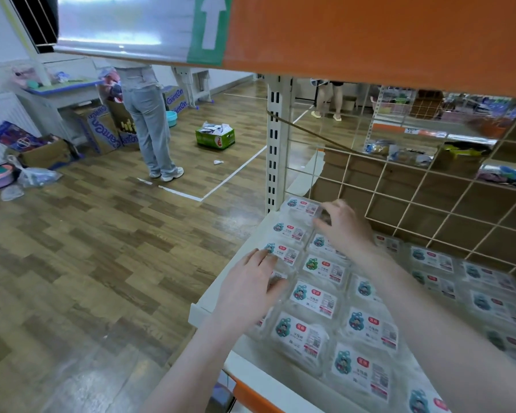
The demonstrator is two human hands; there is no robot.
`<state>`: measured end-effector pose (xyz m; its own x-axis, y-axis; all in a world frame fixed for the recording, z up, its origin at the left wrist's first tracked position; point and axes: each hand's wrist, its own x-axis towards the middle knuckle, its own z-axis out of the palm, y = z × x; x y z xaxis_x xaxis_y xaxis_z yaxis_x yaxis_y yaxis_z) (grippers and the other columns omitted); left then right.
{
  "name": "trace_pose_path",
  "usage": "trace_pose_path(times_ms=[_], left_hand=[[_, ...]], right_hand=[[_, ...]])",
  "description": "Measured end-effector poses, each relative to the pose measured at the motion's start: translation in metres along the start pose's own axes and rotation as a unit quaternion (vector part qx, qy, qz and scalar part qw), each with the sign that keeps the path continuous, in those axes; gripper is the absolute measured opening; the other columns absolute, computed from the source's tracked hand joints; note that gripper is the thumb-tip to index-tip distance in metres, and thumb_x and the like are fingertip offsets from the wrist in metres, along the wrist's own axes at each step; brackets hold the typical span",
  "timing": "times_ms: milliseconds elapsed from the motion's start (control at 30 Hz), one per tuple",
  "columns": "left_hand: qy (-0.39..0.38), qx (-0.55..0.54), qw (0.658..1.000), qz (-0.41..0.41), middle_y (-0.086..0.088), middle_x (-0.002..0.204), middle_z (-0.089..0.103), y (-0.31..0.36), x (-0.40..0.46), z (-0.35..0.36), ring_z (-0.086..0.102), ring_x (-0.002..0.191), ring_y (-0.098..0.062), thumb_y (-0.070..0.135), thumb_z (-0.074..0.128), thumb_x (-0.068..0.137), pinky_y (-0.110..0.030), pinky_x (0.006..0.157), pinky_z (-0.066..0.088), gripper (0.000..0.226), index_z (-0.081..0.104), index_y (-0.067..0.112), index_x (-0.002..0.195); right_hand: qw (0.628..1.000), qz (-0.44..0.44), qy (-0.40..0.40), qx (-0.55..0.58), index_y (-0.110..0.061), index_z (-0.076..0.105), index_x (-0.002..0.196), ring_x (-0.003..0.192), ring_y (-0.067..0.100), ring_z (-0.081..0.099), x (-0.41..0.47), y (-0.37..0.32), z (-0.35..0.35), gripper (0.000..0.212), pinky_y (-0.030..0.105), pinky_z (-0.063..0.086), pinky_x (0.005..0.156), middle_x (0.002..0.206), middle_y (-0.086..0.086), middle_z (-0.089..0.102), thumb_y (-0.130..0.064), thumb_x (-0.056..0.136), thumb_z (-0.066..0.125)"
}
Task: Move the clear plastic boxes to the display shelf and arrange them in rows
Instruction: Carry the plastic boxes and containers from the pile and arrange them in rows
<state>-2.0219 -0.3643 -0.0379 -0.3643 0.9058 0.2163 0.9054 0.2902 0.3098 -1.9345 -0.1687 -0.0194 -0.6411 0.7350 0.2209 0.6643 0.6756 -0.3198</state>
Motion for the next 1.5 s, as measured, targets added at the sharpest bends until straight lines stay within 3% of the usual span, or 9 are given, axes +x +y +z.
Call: trace_pose_path(times_ms=[133,300,500,600,700,867,1033,1133,1500], left_hand=[[-0.011,0.012,1.0,-0.001,0.004,0.09,0.07,0.0,-0.002,-0.004,0.067,0.087,-0.017,0.048,0.04,0.08,-0.021,0.066,0.052,0.047,0.072,0.015,0.09],[-0.012,-0.014,1.0,0.02,-0.002,0.132,0.051,0.0,-0.003,-0.008,0.042,0.125,-0.019,0.04,0.047,0.094,-0.027,0.095,0.039,0.045,0.052,0.014,0.13],[-0.037,-0.01,0.996,0.078,-0.023,0.107,0.064,-0.007,-0.008,0.002,0.061,0.102,-0.039,0.031,0.07,0.08,-0.042,0.085,0.051,0.041,0.065,-0.002,0.104],[-0.035,0.009,0.992,0.121,-0.017,0.126,0.056,0.012,-0.019,-0.002,0.047,0.122,-0.033,0.043,0.046,0.092,-0.039,0.102,0.039,0.05,0.057,0.003,0.12],[-0.044,-0.018,0.987,0.155,-0.008,0.145,0.038,0.037,-0.025,0.003,0.027,0.138,-0.023,0.045,0.04,0.096,-0.034,0.108,0.029,0.05,0.043,0.013,0.135],[-0.078,-0.035,0.973,0.217,-0.007,0.148,0.033,0.098,-0.035,0.006,0.025,0.139,-0.023,0.046,0.039,0.097,-0.035,0.108,0.031,0.055,0.036,0.015,0.142],[-0.09,-0.047,0.955,0.278,-0.003,0.138,0.04,0.177,-0.06,0.018,0.033,0.13,-0.022,0.046,0.043,0.095,-0.035,0.102,0.033,0.05,0.041,0.016,0.134],[-0.108,-0.061,0.942,0.313,-0.002,0.142,0.037,0.235,-0.084,0.029,0.033,0.132,-0.021,0.047,0.041,0.095,-0.033,0.105,0.031,0.051,0.04,0.015,0.136],[-0.169,-0.109,0.909,0.366,-0.007,0.155,0.022,0.471,-0.182,0.086,0.015,0.143,-0.023,0.046,0.045,0.094,-0.035,0.115,0.016,0.063,0.029,0.014,0.146]], right_hand=[[0.999,0.038,0.002,0.008,-0.014,0.046,0.135,0.111,0.02,0.053,-0.037,0.015,-0.016,0.046,0.034,0.048,0.086,0.132,0.003,0.048,-0.036,0.095,0.049],[0.99,0.13,0.022,-0.052,-0.018,0.045,0.136,0.118,0.024,0.049,-0.093,0.026,-0.037,0.046,0.034,0.043,0.089,0.137,0.004,0.047,-0.04,0.096,0.044],[0.953,0.263,0.045,-0.141,-0.018,0.046,0.134,0.119,0.025,0.047,-0.179,0.02,-0.049,0.046,0.034,0.04,0.091,0.133,0.005,0.05,-0.043,0.096,0.041],[0.936,0.314,0.069,-0.141,-0.018,0.044,0.136,0.124,0.026,0.042,-0.227,0.012,-0.052,0.047,0.037,0.034,0.098,0.135,0.007,0.049,-0.042,0.096,0.042],[0.92,0.354,0.085,-0.147,-0.015,0.043,0.137,0.126,0.026,0.04,-0.272,0.011,-0.061,0.049,0.035,0.031,0.101,0.136,0.007,0.048,-0.043,0.096,0.041],[0.887,0.402,0.16,-0.159,-0.006,0.054,0.127,0.112,0.036,0.052,-0.338,0.024,-0.083,0.046,0.042,0.039,0.093,0.121,0.017,0.058,-0.033,0.091,0.057],[0.851,0.452,0.196,-0.18,-0.009,0.05,0.132,0.115,0.033,0.049,-0.402,0.051,-0.11,0.046,0.039,0.037,0.093,0.127,0.013,0.055,-0.034,0.093,0.053],[0.833,0.47,0.236,-0.173,-0.005,0.055,0.125,0.108,0.037,0.053,-0.447,0.077,-0.127,0.043,0.042,0.04,0.088,0.117,0.016,0.059,-0.029,0.089,0.06],[0.811,0.476,0.256,-0.224,-0.007,0.062,0.11,0.096,0.035,0.058,-0.627,0.208,-0.217,0.034,0.041,0.049,0.078,0.102,0.013,0.062,-0.027,0.082,0.067]])
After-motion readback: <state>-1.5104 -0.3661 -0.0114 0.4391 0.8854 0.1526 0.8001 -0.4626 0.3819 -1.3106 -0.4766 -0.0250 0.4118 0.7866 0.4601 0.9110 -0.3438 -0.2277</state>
